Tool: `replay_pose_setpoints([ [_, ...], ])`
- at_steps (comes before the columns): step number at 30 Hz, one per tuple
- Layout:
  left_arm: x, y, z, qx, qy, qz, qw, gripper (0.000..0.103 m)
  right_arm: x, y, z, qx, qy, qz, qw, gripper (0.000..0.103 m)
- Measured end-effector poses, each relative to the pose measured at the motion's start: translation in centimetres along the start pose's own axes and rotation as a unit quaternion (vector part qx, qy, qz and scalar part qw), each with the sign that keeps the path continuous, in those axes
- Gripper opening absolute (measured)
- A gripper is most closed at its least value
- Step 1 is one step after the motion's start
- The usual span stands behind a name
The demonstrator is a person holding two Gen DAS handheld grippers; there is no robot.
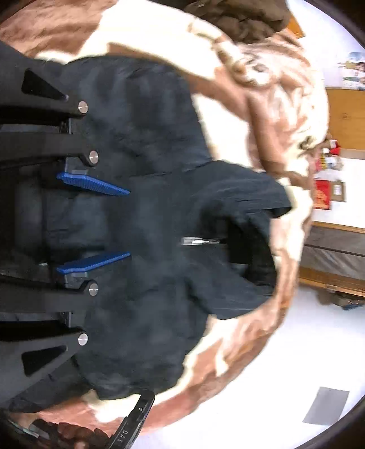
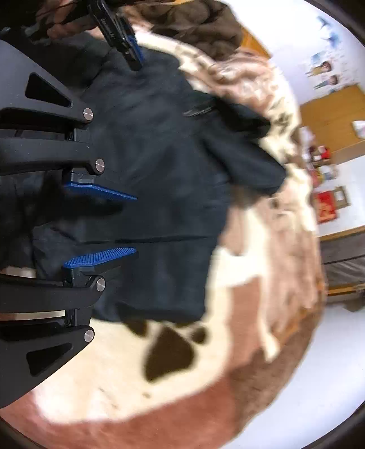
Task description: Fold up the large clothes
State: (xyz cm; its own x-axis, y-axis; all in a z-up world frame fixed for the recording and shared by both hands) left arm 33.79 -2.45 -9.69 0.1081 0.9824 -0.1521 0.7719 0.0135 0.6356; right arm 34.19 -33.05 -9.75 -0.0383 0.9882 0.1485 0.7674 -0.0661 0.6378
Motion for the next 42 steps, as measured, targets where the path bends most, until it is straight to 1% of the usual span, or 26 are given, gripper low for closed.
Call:
replay_pose_setpoints([
  [2, 0.2, 1.4, 0.6, -0.009, 0.016, 0.007, 0.9998, 0.044, 0.1, 1.4, 0.7, -0.001, -0.006, -0.002, 1.0, 0.036],
  [4, 1.0, 2.1, 3.3, 0.015, 0.028, 0.003, 0.9995, 0.044, 0.1, 2.4, 3.1, 0.017, -0.017, -0.006, 1.0, 0.036],
  [5, 1.6, 1.9, 5.2, 0.039, 0.036, -0.004, 0.9986, 0.044, -0.1, 2.4, 4.3, 0.032, -0.021, -0.004, 0.999, 0.036],
  [6, 2.2, 1.4, 6.5, 0.053, 0.04, -0.007, 0.9977, 0.045, -0.3, 2.2, 6.1, 0.053, -0.025, -0.002, 0.998, 0.036],
  [7, 2.6, 0.9, 7.7, 0.057, 0.038, -0.007, 0.9976, 0.045, -0.4, 1.8, 7.3, 0.066, -0.026, -0.005, 0.997, 0.034],
  [9, 2.8, 0.2, 8.5, 0.049, 0.034, -0.005, 0.9982, 0.047, -0.1, 0.9, 8.4, 0.069, -0.033, -0.023, 0.997, 0.034],
  [12, 2.6, -0.6, 9.3, 0.039, 0.044, 0.006, 0.9982, 0.047, 0.6, 0.3, 9.4, 0.067, -0.049, -0.039, 0.996, 0.034],
  [15, 2.2, -0.5, 8.8, 0.047, 0.05, 0.008, 0.9976, 0.047, 0.7, 0.6, 8.8, 0.069, -0.055, -0.036, 0.995, 0.033],
  [17, 2.2, 0.4, 7.5, 0.05, 0.047, 0.006, 0.9976, 0.044, 0.8, 1.4, 6.8, 0.055, -0.054, -0.036, 0.996, 0.033],
  [19, 2.2, 1.0, 4.6, 0.028, 0.037, 0.005, 0.9989, 0.044, 0.4, 1.6, 3.7, 0.029, -0.037, -0.022, 0.999, 0.033],
  [20, 2.2, 0.9, 3.3, 0.016, 0.029, 0.006, 0.9994, 0.044, 0.3, 1.5, 2.6, 0.022, -0.032, -0.017, 0.999, 0.033],
  [22, 1.9, 0.2, 0.4, -0.009, 0.012, 0.014, 0.9998, 0.044, 0.3, 0.7, 0.4, 0.014, -0.022, -0.013, 1.0, 0.033],
  [23, 1.9, -0.4, -0.3, -0.015, 0.008, 0.021, 0.9996, 0.044, 0.4, -0.1, -0.4, 0.011, -0.017, -0.015, 1.0, 0.033],
  [25, 1.8, -1.8, 0.1, -0.001, 0.013, 0.03, 0.9995, 0.044, 0.8, -1.5, -0.5, 0.021, -0.014, -0.022, 0.999, 0.033],
  [27, 2.5, -2.9, 2.6, 0.036, 0.024, 0.027, 0.9987, 0.045, 1.2, -2.9, 1.2, 0.05, -0.015, -0.025, 0.998, 0.033],
  [28, 2.8, -3.4, 3.6, 0.047, 0.02, 0.018, 0.9985, 0.046, 1.3, -3.5, 2.5, 0.066, -0.017, -0.025, 0.997, 0.033],
  [29, 3.0, -3.6, 4.2, 0.048, 0.017, 0.009, 0.9986, 0.047, 1.4, -3.8, 3.3, 0.073, -0.017, -0.028, 0.997, 0.033],
  [31, 3.0, -3.5, 4.5, 0.045, 0.018, 0.001, 0.9988, 0.048, 1.8, -3.9, 4.1, 0.073, -0.024, -0.036, 0.996, 0.033],
  [35, 2.7, -3.5, 4.7, 0.043, 0.023, 0.01, 0.9988, 0.048, 1.8, -3.8, 4.5, 0.075, -0.025, -0.039, 0.996, 0.033],
  [38, 2.9, -3.5, 4.6, 0.046, 0.021, 0.007, 0.9987, 0.048, 1.7, -3.8, 4.3, 0.076, -0.022, -0.033, 0.996, 0.033],
  [40, 3.1, -3.2, 4.3, 0.051, 0.025, 0.007, 0.9984, 0.048, 1.8, -3.7, 3.8, 0.078, -0.028, -0.034, 0.996, 0.034],
  [42, 2.9, -3.0, 3.1, 0.05, 0.028, 0.007, 0.9983, 0.048, 1.9, -3.4, 2.3, 0.069, -0.032, -0.032, 0.997, 0.035],
])
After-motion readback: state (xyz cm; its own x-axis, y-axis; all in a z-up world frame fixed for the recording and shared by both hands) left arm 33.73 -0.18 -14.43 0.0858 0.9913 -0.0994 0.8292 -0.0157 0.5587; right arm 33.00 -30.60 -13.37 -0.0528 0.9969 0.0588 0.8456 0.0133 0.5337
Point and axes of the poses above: each gripper's, at about its wrist camera, not at the fingertips, and z roughly the way its jaws point, x to its left, y to its top, the point moved 2 cm from there along z, roughly the way its jaws point, and after that the axes turned 3 degrees about -y, right-handed, at the moved point
